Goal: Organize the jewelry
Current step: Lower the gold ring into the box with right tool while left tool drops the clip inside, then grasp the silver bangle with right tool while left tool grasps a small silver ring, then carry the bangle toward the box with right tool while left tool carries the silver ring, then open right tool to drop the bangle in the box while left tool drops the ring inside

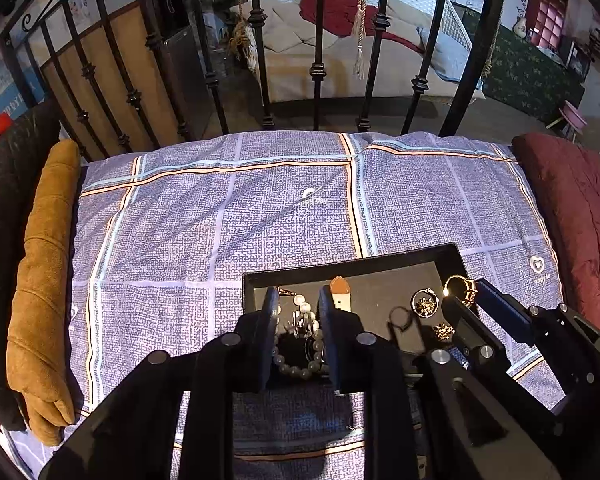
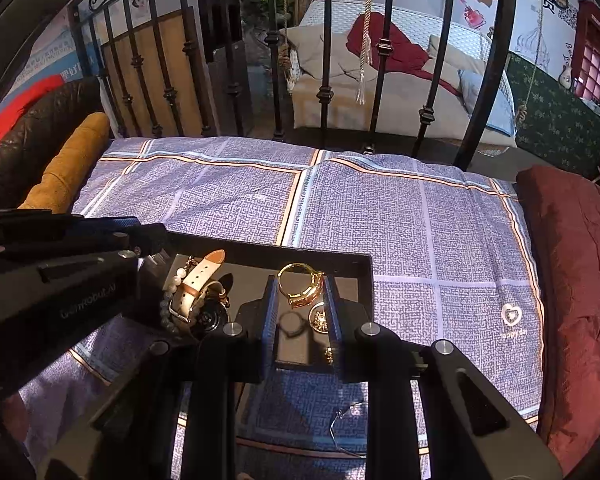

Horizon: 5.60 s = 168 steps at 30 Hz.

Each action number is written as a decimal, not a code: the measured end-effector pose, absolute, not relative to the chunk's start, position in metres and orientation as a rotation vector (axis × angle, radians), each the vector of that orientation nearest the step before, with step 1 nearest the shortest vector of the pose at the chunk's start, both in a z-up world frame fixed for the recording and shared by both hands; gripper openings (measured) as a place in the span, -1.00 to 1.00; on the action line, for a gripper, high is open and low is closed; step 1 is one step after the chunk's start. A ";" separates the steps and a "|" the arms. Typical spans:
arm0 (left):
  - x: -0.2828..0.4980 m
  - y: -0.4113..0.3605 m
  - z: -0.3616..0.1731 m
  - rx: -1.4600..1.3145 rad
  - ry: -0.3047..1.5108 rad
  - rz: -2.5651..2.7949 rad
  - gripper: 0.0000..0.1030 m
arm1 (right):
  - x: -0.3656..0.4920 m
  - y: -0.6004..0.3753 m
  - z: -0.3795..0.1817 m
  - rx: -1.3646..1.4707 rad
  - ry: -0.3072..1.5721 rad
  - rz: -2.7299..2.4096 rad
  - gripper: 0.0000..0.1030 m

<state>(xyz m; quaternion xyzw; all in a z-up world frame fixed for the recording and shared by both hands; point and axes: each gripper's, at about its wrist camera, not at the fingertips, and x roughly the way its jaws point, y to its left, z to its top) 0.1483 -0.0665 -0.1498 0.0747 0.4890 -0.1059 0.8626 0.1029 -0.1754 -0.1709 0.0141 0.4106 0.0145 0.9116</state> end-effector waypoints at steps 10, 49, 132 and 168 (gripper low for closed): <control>0.150 -0.055 -0.149 0.164 1.029 -0.176 0.19 | 0.103 -0.176 -0.170 0.016 0.866 -0.005 -0.17; 0.084 -0.096 -0.247 0.156 1.254 -0.262 0.19 | 0.036 -0.218 -0.258 -0.070 1.026 -0.018 0.50; 0.103 -0.048 -0.141 0.133 1.043 -0.241 -0.60 | 0.057 -0.185 -0.158 0.014 0.816 0.059 0.06; 0.174 -0.067 -0.166 0.155 1.095 -0.220 0.13 | 0.116 -0.172 -0.181 -0.003 0.870 0.047 0.08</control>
